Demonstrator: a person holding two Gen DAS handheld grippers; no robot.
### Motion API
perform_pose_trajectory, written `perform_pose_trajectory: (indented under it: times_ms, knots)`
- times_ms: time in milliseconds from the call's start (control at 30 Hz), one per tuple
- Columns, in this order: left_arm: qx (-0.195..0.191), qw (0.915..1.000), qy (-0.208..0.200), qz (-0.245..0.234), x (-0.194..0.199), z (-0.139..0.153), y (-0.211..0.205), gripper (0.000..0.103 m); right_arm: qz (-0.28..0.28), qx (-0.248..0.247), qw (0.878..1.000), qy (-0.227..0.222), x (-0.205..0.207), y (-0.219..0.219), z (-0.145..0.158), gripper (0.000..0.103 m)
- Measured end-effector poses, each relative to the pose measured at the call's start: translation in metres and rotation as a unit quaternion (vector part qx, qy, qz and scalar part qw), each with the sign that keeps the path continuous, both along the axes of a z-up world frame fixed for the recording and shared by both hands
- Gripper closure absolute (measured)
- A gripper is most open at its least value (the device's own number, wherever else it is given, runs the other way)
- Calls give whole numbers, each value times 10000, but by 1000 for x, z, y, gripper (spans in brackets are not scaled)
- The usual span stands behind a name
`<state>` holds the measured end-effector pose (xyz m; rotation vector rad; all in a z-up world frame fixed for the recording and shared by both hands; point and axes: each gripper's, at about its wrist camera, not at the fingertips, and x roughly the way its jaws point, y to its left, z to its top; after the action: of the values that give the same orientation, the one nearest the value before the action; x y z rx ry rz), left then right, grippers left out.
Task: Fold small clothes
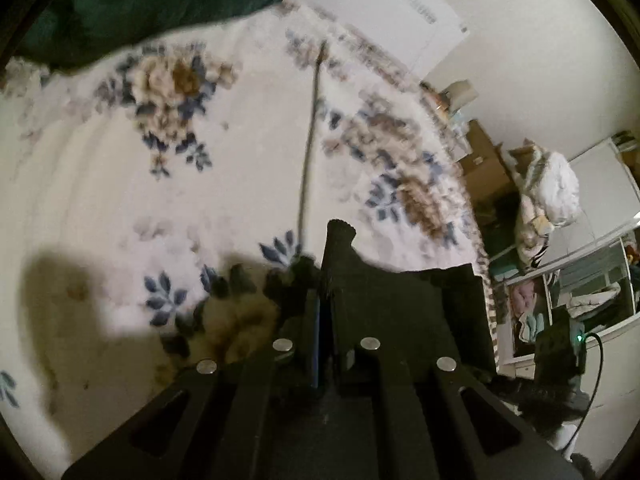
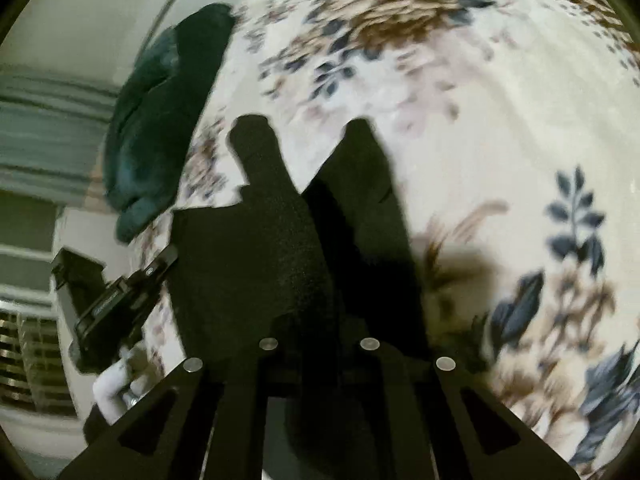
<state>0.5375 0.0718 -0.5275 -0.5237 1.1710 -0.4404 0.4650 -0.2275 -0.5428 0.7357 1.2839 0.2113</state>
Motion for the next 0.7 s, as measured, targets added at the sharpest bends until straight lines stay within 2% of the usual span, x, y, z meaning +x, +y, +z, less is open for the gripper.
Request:
perform_pose_trajectory:
  times_ms: [100, 133, 167, 200, 233, 267, 300, 333, 367, 467, 533, 567, 600, 633, 667, 700]
  knots:
    - [121, 9981, 603, 65, 3, -25, 2, 98, -406, -393, 9973, 472, 7, -21, -23, 91]
    - [104, 9973, 724, 52, -3, -29, 6, 97, -547, -405, 9956, 646, 0, -29, -28, 85]
    - [81, 9973, 727, 43, -10, -27, 9, 92, -603, -310, 9951, 725, -4, -34, -29, 71]
    - [51, 9976, 692, 23, -22, -24, 14, 87, -643, -147, 9954, 696, -14, -41, -24, 65]
    - [34, 9978, 658, 13, -33, -22, 18, 74, -625, -30, 9962, 613, -25, -44, -17, 59]
    - [49, 9980, 623, 49, -49, -21, 25, 65, -555, 102, 9969, 552, -43, -45, -9, 55]
    - [50, 9981, 612, 102, -63, -20, 31, 53, -505, 194, 9970, 549, -56, -45, -4, 52]
    - [27, 9979, 629, 137, -74, -21, 34, 46, -445, 317, 9970, 541, -71, -44, 0, 48]
    - [25, 9974, 701, 153, -87, -25, 38, 45, -356, 467, 9969, 523, -87, -39, 3, 46]
    - [-116, 9930, 1164, 170, -121, -50, 41, 45, -69, 785, 9946, 674, -133, -20, -1, 44]
    - [-335, 9906, 1313, 185, -134, -58, 37, 48, -28, 922, 9932, 714, -155, -7, -10, 34]
    - [-414, 9911, 1250, 199, -142, -59, 34, 58, -19, 910, 9931, 745, -158, -2, -15, 34]
    - [-420, 9930, 1092, 186, -149, -55, 31, 73, -20, 941, 9920, 839, -158, 2, -25, 34]
    - [-279, 9947, 971, 167, -154, -51, 28, 85, -14, 968, 9914, 876, -157, 5, -32, 34]
    - [-183, 9961, 842, 205, -159, -45, 27, 91, 3, 891, 9924, 846, -156, 9, -36, 43]
    - [-210, 9966, 729, 325, -166, -39, 31, 91, 3, 790, 9942, 733, -154, 11, -37, 56]
